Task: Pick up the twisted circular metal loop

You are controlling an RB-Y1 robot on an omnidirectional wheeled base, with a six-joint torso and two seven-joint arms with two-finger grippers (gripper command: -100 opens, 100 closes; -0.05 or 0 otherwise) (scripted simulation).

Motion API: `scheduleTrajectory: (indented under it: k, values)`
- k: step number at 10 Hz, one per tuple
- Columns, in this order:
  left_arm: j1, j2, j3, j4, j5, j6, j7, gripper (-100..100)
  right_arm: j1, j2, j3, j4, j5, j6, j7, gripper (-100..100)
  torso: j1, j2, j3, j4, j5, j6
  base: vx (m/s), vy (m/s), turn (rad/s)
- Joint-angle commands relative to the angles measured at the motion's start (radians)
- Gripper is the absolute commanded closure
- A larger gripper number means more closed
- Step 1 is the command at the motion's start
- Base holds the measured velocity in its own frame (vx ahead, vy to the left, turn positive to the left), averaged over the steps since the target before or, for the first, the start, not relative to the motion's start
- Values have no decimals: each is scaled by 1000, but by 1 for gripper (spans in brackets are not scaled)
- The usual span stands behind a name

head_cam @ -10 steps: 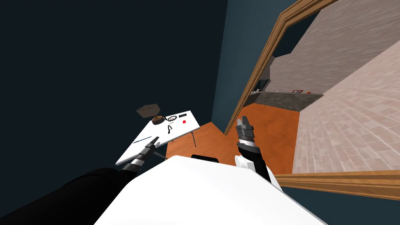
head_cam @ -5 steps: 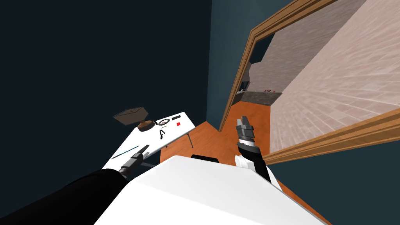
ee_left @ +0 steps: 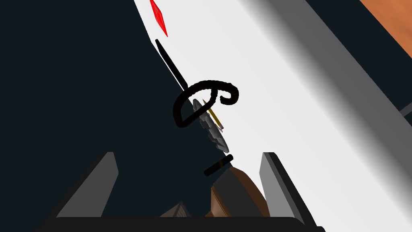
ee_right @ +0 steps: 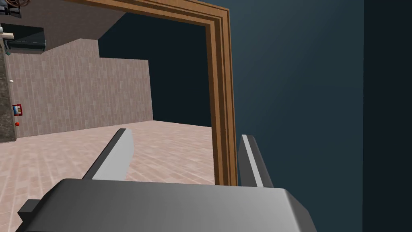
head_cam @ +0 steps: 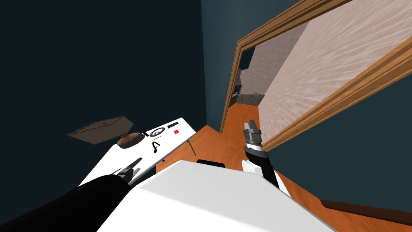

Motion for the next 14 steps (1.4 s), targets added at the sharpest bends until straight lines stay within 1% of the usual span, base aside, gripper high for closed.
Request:
scheduleTrajectory:
  k: [1, 3, 4, 6, 7, 8, 10, 13, 14]
  values:
    - [34, -8, 48, 33, -47, -16, 41, -100, 0, 0, 0, 0, 0, 0, 0, 0, 0, 0, 0, 0, 0, 0, 4, 26, -443]
    - [69, -8, 105, 83, -95, -33, 85, -100, 0, 0, 0, 0, 0, 0, 0, 0, 0, 0, 0, 0, 0, 0, 5, 28, -453]
    - [69, -8, 105, 83, -95, -33, 85, -100, 0, 0, 0, 0, 0, 0, 0, 0, 0, -1, 0, 0, 0, 0, 8, 22, -294]
    - [100, -9, 155, 127, -135, -49, 120, -100, 0, 0, 0, 0, 0, 0, 0, 0, 0, -1, -1, 0, 0, 0, 9, 15, -414]
    - [100, -9, 155, 127, -135, -49, 120, -100, 0, 0, 0, 0, 0, 0, 0, 0, 0, -1, -1, 0, 0, 0, 11, 24, -132]
    - [113, -10, 177, 147, -152, -56, 135, -100, 0, 0, 0, 0, 0, 0, 0, 0, 0, -2, -1, 0, 0, -1, 13, 16, -198]
    - [135, -11, 214, 181, -179, -68, 159, -100, 0, 0, 0, 0, 0, 0, 0, 0, -1, -2, -1, 0, 0, 0, 20, 19, -393]
    - [160, -10, 256, 221, -209, -82, 183, -100, 0, 0, 0, 0, 0, 0, 0, 0, 0, -3, -2, 0, 0, -1, 27, 25, -336]
    - [153, -14, 242, 205, -207, -72, 179, -100, 0, 0, 0, 0, 0, 0, 0, 0, 0, -3, -2, -1, 0, 0, 14, 19, -68]
